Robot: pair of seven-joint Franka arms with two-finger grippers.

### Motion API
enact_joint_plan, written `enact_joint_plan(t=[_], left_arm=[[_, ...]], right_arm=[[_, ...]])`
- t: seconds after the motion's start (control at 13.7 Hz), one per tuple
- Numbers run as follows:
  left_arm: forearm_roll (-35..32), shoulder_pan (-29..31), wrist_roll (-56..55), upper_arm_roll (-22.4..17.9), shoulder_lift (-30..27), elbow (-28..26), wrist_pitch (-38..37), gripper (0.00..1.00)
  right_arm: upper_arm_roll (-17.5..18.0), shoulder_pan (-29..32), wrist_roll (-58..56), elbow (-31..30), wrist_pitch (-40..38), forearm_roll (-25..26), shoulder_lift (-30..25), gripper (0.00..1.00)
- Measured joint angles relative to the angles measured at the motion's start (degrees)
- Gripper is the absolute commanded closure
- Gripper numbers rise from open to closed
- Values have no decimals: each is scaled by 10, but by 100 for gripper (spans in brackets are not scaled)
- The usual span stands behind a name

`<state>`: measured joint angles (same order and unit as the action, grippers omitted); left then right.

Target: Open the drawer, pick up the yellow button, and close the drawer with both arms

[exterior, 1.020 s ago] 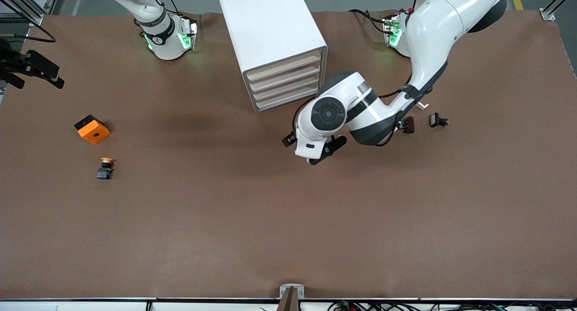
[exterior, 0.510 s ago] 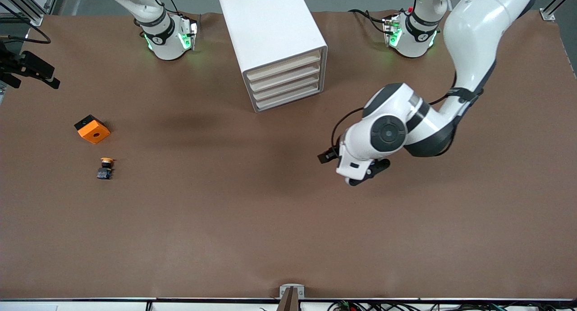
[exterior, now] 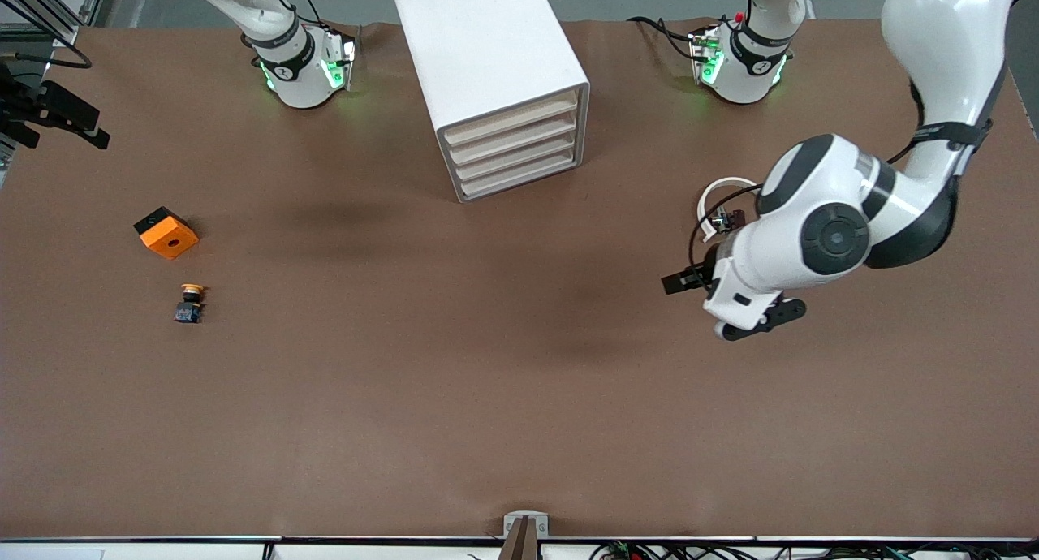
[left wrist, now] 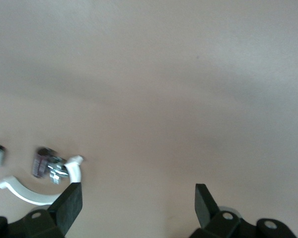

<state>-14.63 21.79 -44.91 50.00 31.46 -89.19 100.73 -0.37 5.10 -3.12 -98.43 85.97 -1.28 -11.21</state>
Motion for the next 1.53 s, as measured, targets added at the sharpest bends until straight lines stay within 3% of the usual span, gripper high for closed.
enact_joint_plan(t=[0.51, 0.95, 1.53], left_arm=[[0, 138, 216, 4, -90, -38, 0, 0], [3, 250, 381, 5, -139, -39, -5, 0], [56, 313, 476, 6, -193, -40, -10, 0]], right_arm=[[3, -18, 0, 4, 1, 0, -7, 0], [-58, -53, -3, 3, 1, 0, -7, 0], [-36, -45, -3, 3, 0, 0, -7, 0]])
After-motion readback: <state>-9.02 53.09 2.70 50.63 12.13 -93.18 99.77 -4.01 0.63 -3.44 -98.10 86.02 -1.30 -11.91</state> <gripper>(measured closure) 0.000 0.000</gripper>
